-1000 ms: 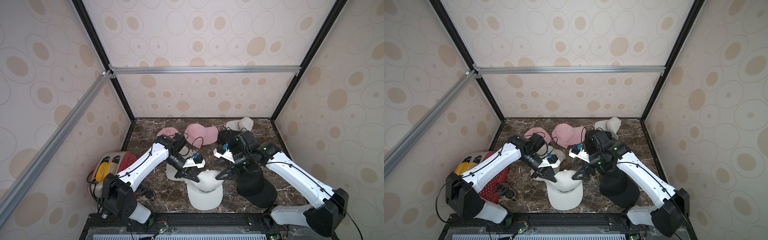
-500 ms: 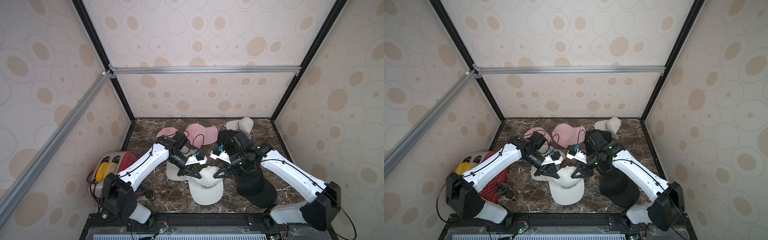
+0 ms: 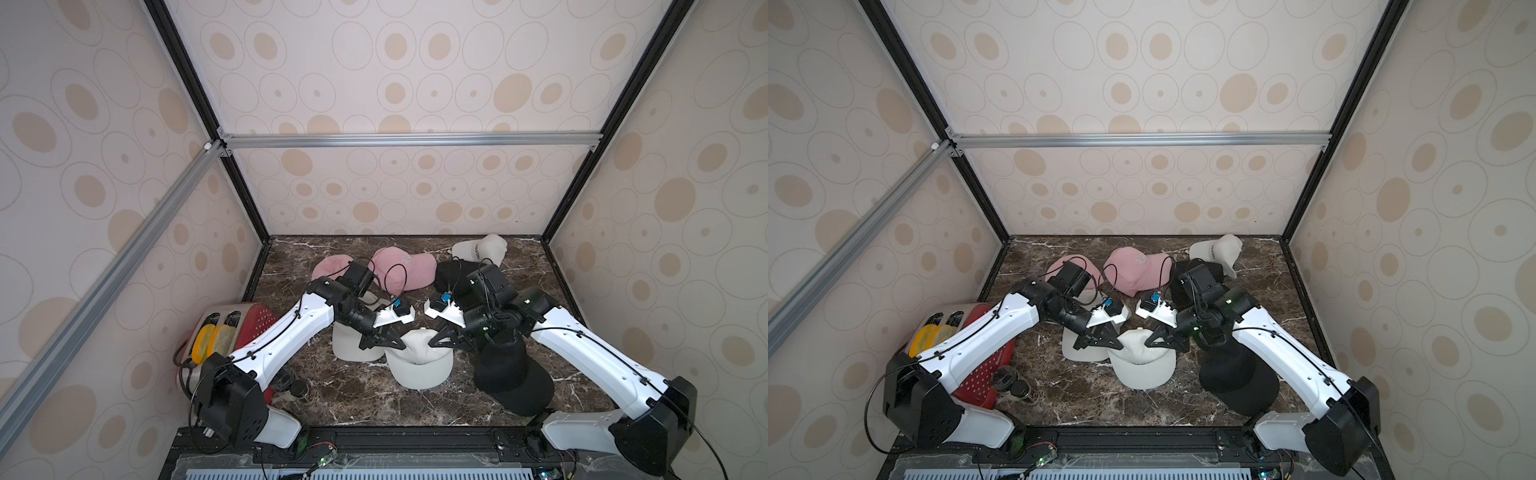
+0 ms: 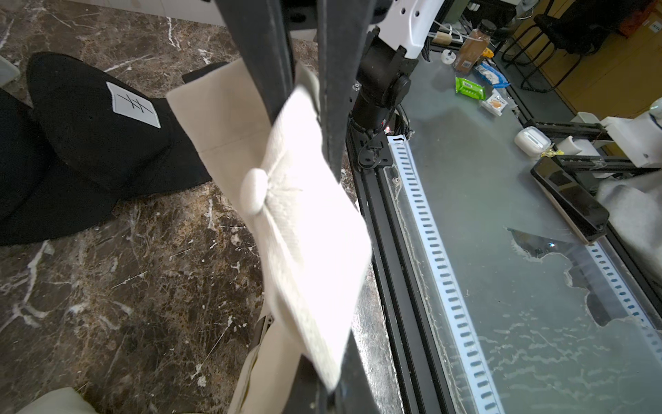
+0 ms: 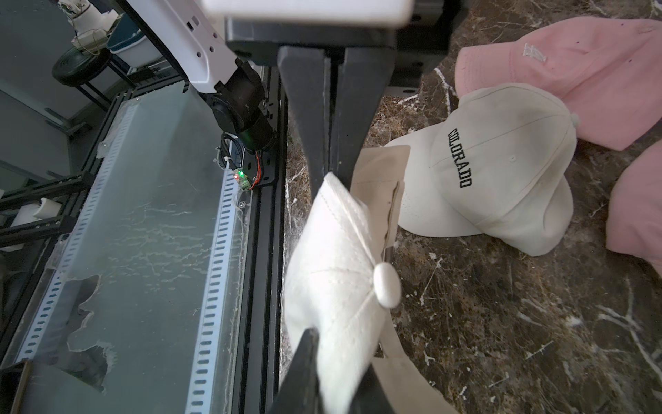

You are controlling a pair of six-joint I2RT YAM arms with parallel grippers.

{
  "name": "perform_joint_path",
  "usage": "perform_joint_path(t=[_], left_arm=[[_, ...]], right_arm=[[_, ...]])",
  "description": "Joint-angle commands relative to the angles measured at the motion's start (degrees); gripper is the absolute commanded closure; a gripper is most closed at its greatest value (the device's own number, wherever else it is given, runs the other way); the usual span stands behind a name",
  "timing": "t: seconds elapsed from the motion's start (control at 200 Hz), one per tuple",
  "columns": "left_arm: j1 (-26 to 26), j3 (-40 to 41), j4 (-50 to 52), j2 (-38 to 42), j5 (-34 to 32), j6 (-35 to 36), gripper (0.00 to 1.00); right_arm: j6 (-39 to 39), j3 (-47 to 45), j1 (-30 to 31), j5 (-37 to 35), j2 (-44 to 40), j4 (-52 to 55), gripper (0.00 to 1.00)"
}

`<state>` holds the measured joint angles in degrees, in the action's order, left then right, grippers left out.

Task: Stack the baseball caps by color
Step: Pick up the baseball cap from the center of the board.

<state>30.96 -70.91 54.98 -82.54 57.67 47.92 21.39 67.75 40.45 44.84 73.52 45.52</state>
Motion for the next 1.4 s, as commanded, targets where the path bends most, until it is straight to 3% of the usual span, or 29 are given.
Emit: perform_joint_path(t=[0.0, 0.1, 0.18, 0.22, 0.315, 0.431, 0.516, 0.726, 0.861, 0.966, 1.057, 1.292, 1.392], left_arm=[[-0.07, 0.4, -2.33, 1.83, 0.17, -2.59, 1.0], [0.01, 0.88, -7.82, 2.66, -1.27, -8.37, 0.91], [0.01, 3.34, -21.21, 4.19, -5.48, -22.43, 0.71], [-0.02, 4.65, -27.39, 4.96, -8.74, -28.46, 0.53], [-0.03, 8.48, -40.06, 6.91, -21.5, -42.08, 0.27], [-0.02, 10.14, -44.73, 8.97, -43.31, -51.5, 0.02], [-0.09, 11.11, -46.11, 10.64, -56.96, -59.17, 0.01], [-0.11, 21.41, -57.34, 17.44, -63.91, -74.49, 0.01], [-0.07, 25.02, -54.35, 21.13, -67.49, -82.18, 0.01], [-0.09, 26.05, -48.85, 23.55, -68.59, -85.9, 0.01], [-0.11, 27.75, -44.88, 25.96, -69.02, -88.07, 0.01], [-0.09, 35.28, -42.59, 36.67, -68.76, -88.23, 0.01], [-0.11, 35.55, -34.78, 38.61, -76.54, -88.57, 0.01]], right_arm=[[0.08, -0.83, 0.28, -0.45, -0.87, -0.85, 0.94], [-1.06, -1.26, 0.29, -1.63, -1.43, -2.66, 1.0], [-2.4, -2.52, 0.31, -2.61, -2.29, -5.99, 1.0], [-3.45, -3.1, 0.2, -3.44, -2.57, -7.93, 1.0], [-5.68, -3.6, 0.13, -6.23, -2.89, -10.93, 1.0], [-10.07, -4.16, -0.01, -12.78, -3.18, -14.35, 1.0], [-14.15, -5.19, -0.19, -16.39, -3.69, -17.5, 1.0], [-21.16, -7.25, -0.33, -16.95, -4.0, -24.51, 1.0], [-22.86, -8.36, -0.38, -12.69, -4.18, -28.69, 1.0], [-22.74, -9.46, -0.36, -7.98, -4.09, -31.94, 1.0], [-24.14, -9.4, -0.33, -8.5, -3.61, -33.48, 1.0], [-28.01, -10.46, -0.36, -6.17, -0.82, -40.56, 1.0], [-27.74, -8.74, -0.37, -3.44, 1.47, -40.23, 1.0]])
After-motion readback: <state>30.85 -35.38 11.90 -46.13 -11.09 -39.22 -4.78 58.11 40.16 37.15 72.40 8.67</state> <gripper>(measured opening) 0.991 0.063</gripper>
